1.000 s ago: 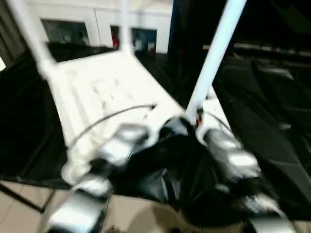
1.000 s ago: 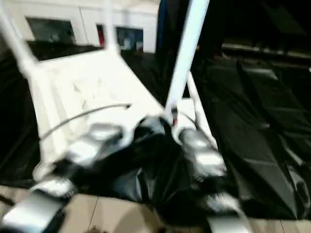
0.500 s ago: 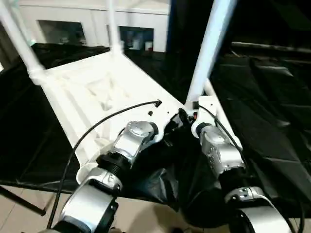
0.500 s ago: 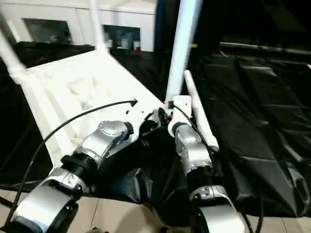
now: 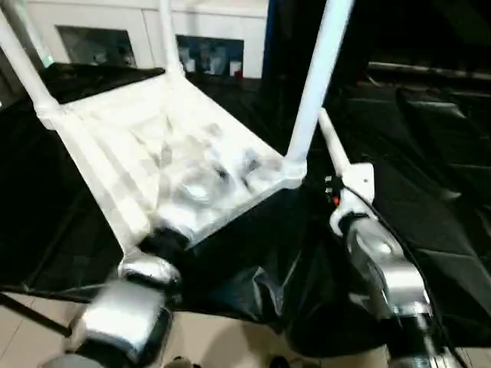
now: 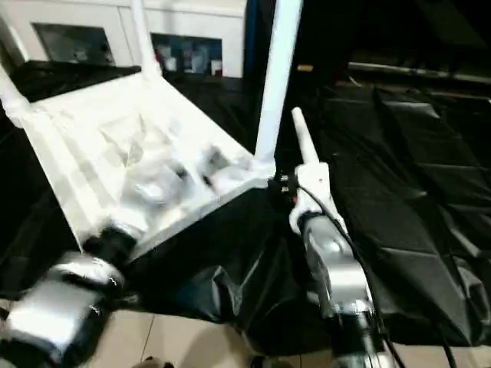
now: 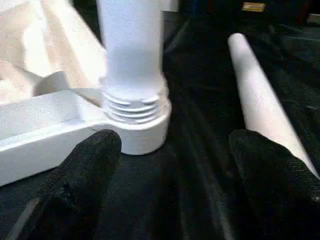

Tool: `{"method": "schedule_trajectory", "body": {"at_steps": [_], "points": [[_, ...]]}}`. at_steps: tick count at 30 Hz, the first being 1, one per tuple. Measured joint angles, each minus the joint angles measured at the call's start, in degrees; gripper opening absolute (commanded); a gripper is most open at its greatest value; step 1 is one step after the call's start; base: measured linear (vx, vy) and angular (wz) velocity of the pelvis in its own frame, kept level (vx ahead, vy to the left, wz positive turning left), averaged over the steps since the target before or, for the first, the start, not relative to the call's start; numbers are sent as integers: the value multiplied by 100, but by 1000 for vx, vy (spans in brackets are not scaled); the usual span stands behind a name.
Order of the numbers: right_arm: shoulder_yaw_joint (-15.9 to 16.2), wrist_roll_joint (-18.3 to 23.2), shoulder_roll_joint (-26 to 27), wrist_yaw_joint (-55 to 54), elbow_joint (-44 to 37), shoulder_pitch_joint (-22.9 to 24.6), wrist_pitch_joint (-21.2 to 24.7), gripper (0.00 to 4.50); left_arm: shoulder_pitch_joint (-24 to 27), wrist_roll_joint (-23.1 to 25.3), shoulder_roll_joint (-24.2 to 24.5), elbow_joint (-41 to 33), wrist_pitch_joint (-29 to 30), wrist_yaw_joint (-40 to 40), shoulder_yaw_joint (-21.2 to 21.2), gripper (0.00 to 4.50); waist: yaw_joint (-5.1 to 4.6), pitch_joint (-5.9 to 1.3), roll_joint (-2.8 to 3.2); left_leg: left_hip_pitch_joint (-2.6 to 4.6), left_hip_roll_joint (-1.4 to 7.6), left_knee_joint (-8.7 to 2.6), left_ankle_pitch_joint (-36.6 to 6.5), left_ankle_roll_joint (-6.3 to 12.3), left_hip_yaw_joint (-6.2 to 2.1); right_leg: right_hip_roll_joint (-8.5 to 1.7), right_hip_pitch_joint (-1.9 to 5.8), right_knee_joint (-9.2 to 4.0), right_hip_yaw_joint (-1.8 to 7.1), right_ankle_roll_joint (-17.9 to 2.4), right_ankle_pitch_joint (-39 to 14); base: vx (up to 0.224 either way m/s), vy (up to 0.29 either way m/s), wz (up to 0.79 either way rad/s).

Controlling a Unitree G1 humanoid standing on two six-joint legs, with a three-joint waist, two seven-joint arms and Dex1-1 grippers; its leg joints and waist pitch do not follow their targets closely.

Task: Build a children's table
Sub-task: Rotate leg to tighten, then rotate table base

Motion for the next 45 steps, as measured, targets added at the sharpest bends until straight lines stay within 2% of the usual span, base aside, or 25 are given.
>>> {"method": "schedule_trajectory", "body": {"at_steps": [4,5,6,9,12,14,18,20,21,27,31,33,34,40,45], "points": [[300,40,28,293,9,2,278,391,440,150,279,-864,401,93,107,110,13,1,-1,5,1,2,-12,-21,0,-1,-2,2,0,-1,1,0,0,0],[384,34,60,355,74,-29,303,391,633,215,438,-1194,568,91,123,142,-15,1,-1,1,2,2,-16,-27,0,0,-2,2,1,-3,2,0,0,0],[456,9,73,414,216,-78,302,391,836,305,652,-1538,760,90,191,150,-40,2,-1,-1,2,1,-16,-28,-2,2,-2,4,1,-3,2,0,0,0],[495,-76,62,415,544,-153,324,391,1170,447,1143,-2184,1132,115,408,149,-17,6,0,13,3,0,-15,-30,-5,1,-6,4,-2,-3,3,0,0,0],[552,-143,97,395,947,-467,367,391,1725,610,1554,-3058,1577,74,561,188,-21,6,-1,18,1,6,-15,-31,-3,-2,2,6,2,-4,3,0,0,0],[555,-216,87,372,1192,-740,367,391,2258,772,1802,-3727,2027,13,673,189,-34,7,-2,17,1,8,-15,-31,-3,-1,-1,7,4,-4,3,0,0,0],[559,-227,119,414,1680,-1103,310,391,3033,1617,2527,-4594,2636,-51,729,231,-22,13,-44,17,5,1,-14,-33,-8,4,-5,10,0,-2,1,0,0,0],[554,-228,117,427,1866,-1172,255,391,3187,1808,2707,-4835,2908,-89,806,231,5,13,-60,16,3,3,-14,-33,-8,1,-2,9,0,-1,0,0,0,0],[559,-228,137,434,1946,-1212,220,391,3266,1879,2792,-4920,3043,-98,834,251,12,10,-69,16,1,5,-14,-33,-6,-1,1,9,3,-1,0,0,0,0],[563,-237,193,549,2232,-1375,97,391,3844,1748,3074,-5221,3823,-515,730,288,-12,-12,-130,23,1,9,-13,-34,-5,1,3,19,8,-5,3,0,0,0],[564,-245,183,675,2321,-1395,-15,391,4118,1529,3001,-5415,4339,-999,584,322,-9,-23,-155,32,2,10,-13,-35,-5,1,8,21,9,-8,5,0,0,0],[565,-247,169,699,2352,-1398,-77,391,4229,1406,2902,-5501,4505,-1200,441,334,-6,-24,-156,38,1,10,-13,-35,-5,1,13,21,9,-9,6,0,0,0],[564,-248,166,710,2403,-1409,-119,391,4231,1357,2896,-5561,4552,-1243,421,354,-3,-24,-154,42,2,10,-13,-36,-6,2,16,23,9,-11,8,0,0,0],[489,-190,133,781,2398,-1413,-162,391,4152,779,2714,-5803,4704,-1658,305,395,15,-18,-118,68,-1,14,-13,-36,-9,1,48,23,8,-14,11,0,0,0],[371,-70,119,735,1678,-1262,50,391,3976,291,2411,-6014,4610,-2236,-132,425,9,-17,-85,82,-1,17,-13,-36,-10,1,64,22,9,-13,10,0,0,0]]}}
